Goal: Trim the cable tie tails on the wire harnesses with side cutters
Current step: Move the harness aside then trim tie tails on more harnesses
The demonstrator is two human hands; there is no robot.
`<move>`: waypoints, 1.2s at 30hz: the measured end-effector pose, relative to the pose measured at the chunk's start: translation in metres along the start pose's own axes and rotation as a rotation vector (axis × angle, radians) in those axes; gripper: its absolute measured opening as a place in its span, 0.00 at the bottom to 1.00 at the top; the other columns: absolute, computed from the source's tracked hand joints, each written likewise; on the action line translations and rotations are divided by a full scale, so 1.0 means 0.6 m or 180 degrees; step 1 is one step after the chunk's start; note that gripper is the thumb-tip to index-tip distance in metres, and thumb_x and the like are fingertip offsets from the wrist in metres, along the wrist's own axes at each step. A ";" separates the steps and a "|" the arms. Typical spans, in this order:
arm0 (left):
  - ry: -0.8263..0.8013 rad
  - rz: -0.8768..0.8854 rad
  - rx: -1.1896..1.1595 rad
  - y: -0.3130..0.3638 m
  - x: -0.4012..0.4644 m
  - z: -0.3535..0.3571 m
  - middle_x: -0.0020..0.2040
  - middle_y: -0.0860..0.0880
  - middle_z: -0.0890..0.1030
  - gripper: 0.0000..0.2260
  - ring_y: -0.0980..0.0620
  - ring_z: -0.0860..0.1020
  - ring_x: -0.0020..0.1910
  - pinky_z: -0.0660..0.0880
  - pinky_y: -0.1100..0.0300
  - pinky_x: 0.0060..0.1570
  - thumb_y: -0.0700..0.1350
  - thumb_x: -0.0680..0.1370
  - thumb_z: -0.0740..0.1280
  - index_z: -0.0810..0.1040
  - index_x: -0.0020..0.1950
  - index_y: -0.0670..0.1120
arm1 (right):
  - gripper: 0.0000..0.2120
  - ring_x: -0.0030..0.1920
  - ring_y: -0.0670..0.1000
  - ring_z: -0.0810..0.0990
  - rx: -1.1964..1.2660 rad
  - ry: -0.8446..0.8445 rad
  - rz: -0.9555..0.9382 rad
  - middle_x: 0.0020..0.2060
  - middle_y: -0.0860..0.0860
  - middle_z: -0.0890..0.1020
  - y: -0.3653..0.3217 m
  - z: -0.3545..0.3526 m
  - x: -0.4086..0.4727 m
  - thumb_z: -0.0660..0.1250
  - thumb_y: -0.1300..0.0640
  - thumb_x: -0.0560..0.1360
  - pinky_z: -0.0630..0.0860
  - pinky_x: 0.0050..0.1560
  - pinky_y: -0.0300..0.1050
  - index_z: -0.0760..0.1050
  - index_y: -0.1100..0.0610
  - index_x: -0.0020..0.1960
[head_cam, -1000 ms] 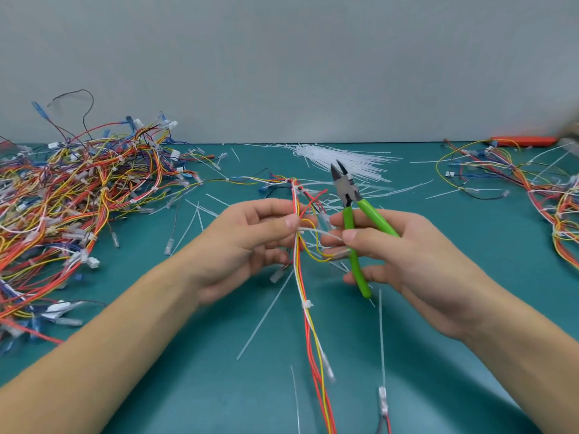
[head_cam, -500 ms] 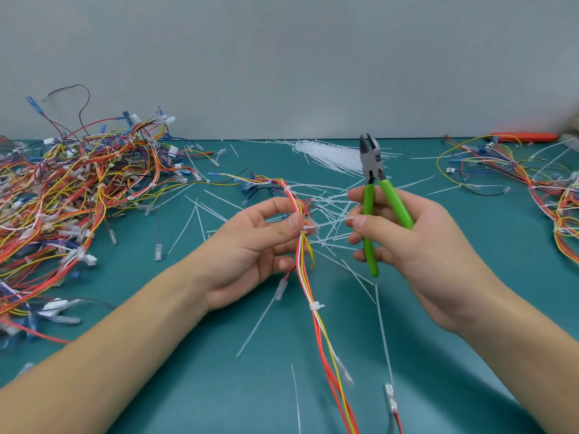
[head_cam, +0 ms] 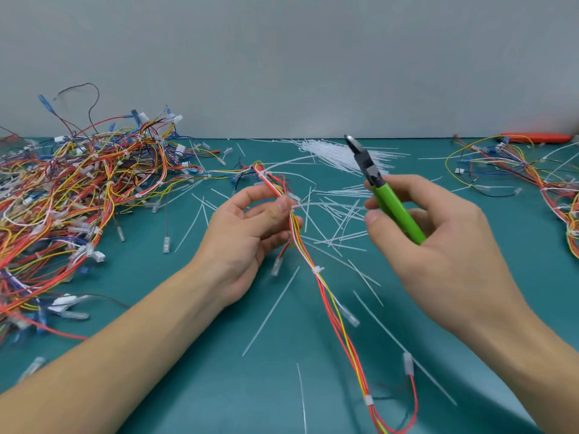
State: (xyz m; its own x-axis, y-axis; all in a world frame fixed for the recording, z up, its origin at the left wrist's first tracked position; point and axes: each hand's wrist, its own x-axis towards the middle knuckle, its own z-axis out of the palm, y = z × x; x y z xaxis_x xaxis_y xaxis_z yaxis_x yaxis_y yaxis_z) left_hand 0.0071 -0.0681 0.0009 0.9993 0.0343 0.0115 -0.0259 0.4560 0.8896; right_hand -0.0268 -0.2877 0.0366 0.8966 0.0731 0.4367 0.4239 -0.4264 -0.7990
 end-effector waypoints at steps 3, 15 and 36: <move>0.0154 0.0049 -0.0108 -0.001 0.003 -0.003 0.46 0.45 0.87 0.16 0.49 0.86 0.39 0.81 0.62 0.36 0.43 0.67 0.76 0.79 0.53 0.45 | 0.08 0.31 0.43 0.78 -0.0111 -0.0099 0.0017 0.34 0.43 0.82 -0.001 -0.005 0.003 0.69 0.45 0.75 0.66 0.28 0.27 0.80 0.45 0.52; 0.0083 0.0040 -0.0074 0.003 0.002 -0.004 0.46 0.43 0.87 0.17 0.49 0.86 0.38 0.83 0.60 0.38 0.40 0.66 0.77 0.81 0.54 0.43 | 0.24 0.37 0.55 0.77 -0.0796 -0.1322 0.0515 0.39 0.51 0.81 0.014 0.003 0.001 0.57 0.34 0.81 0.76 0.38 0.52 0.77 0.53 0.45; -0.0114 -0.0089 -0.0030 -0.006 -0.002 -0.001 0.48 0.43 0.87 0.16 0.48 0.86 0.42 0.83 0.58 0.40 0.38 0.69 0.75 0.80 0.57 0.43 | 0.28 0.39 0.49 0.85 -0.0293 -0.1368 0.1048 0.38 0.48 0.86 0.022 0.012 0.007 0.56 0.28 0.73 0.82 0.50 0.64 0.80 0.50 0.45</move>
State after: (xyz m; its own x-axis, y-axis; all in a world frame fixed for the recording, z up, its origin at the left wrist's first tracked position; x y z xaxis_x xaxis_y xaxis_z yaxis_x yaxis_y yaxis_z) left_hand 0.0057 -0.0693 -0.0023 0.9999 -0.0103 0.0031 0.0020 0.4648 0.8854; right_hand -0.0168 -0.2865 0.0248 0.9596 0.2760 -0.0541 0.1164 -0.5647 -0.8170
